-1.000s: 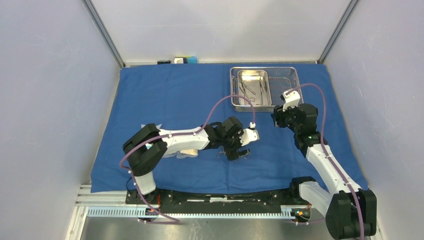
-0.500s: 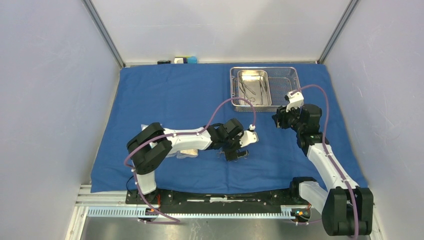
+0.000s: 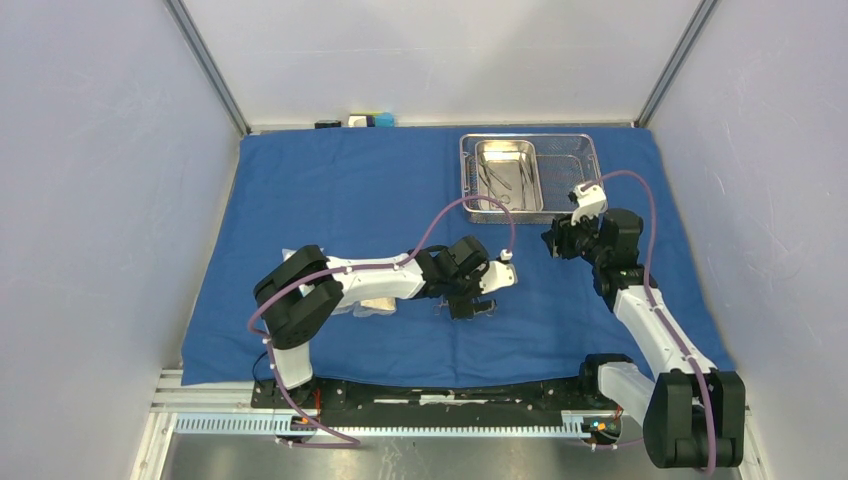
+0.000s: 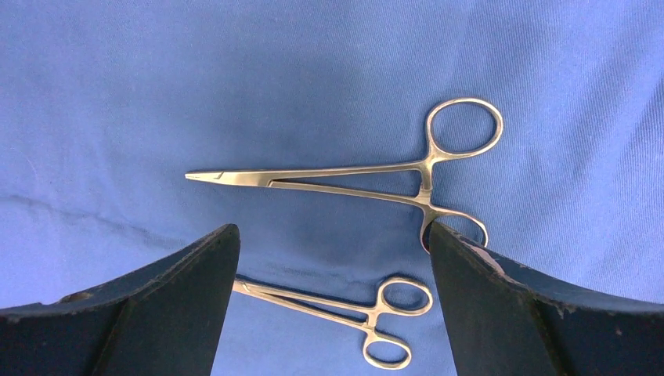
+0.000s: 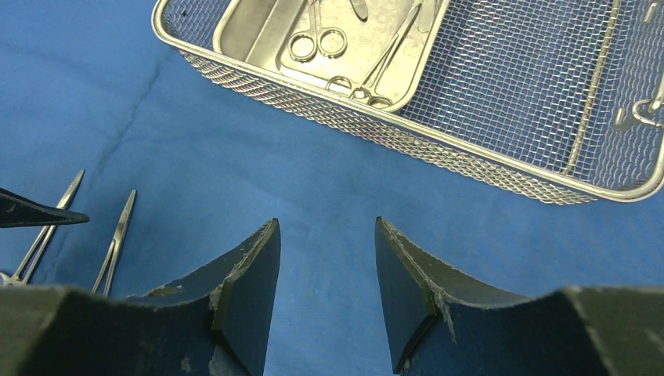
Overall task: Open and lay out the surgical kit
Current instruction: Adjust the medical item in the surgical kit.
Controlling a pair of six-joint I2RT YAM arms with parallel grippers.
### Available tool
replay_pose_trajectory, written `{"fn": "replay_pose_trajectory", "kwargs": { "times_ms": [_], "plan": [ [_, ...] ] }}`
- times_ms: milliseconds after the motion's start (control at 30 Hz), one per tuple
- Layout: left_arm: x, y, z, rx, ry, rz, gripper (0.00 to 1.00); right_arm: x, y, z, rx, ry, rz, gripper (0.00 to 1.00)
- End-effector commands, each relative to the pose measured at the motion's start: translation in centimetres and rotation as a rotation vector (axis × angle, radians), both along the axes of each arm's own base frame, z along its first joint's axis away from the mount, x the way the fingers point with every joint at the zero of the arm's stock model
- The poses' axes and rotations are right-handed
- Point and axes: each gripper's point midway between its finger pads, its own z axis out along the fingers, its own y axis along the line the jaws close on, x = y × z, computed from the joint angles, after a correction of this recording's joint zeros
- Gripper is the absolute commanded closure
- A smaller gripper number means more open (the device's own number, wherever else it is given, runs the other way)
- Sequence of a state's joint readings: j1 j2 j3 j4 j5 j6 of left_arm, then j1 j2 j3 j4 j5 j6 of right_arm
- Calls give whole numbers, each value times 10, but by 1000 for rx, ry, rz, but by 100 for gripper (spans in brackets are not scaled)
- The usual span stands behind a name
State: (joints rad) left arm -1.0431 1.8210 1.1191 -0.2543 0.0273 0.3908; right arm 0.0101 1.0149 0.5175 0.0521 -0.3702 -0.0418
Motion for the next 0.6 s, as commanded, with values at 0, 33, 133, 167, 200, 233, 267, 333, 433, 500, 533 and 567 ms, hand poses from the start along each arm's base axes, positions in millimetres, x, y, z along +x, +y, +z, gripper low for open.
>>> {"fn": "replay_pose_trajectory", "kwargs": {
  "times_ms": [0, 33, 133, 167, 200, 233, 267, 333, 433, 500, 533, 567],
  "plan": [
    [10, -8, 16, -4, -66, -38, 4, 2, 4, 2, 20, -18, 16, 46],
    [14, -5, 18, 7, -85, -26, 4, 4, -5, 3, 21, -18, -9, 46],
    [18, -5, 19, 13, -101, -24, 4, 4, -5, 2, 23, -18, -9, 46],
    [18, -5, 20, 12, -102, -25, 4, 4, -5, 2, 24, -18, -9, 46],
    [18, -5, 20, 15, -107, -26, 4, 4, -5, 2, 23, -15, -10, 46],
    [20, -4, 20, 20, -114, -27, 4, 4, -6, 2, 24, -17, -9, 46],
    [21, -4, 21, 23, -119, -26, 4, 4, -5, 2, 24, -16, -9, 46],
    [21, -4, 22, 25, -121, -28, 4, 4, -6, 2, 25, -17, -9, 46],
    [19, -4, 22, 25, -110, -33, 4, 4, -6, 2, 26, -16, -9, 46],
    [17, -3, 20, 28, -103, -37, 4, 4, -5, 2, 27, -16, -7, 46],
    [17, -3, 20, 28, -100, -38, 4, 4, -5, 1, 27, -15, -6, 46],
    [16, -2, 19, 31, -97, -40, 4, 4, -5, 2, 27, -16, -7, 46]
  ]
}}
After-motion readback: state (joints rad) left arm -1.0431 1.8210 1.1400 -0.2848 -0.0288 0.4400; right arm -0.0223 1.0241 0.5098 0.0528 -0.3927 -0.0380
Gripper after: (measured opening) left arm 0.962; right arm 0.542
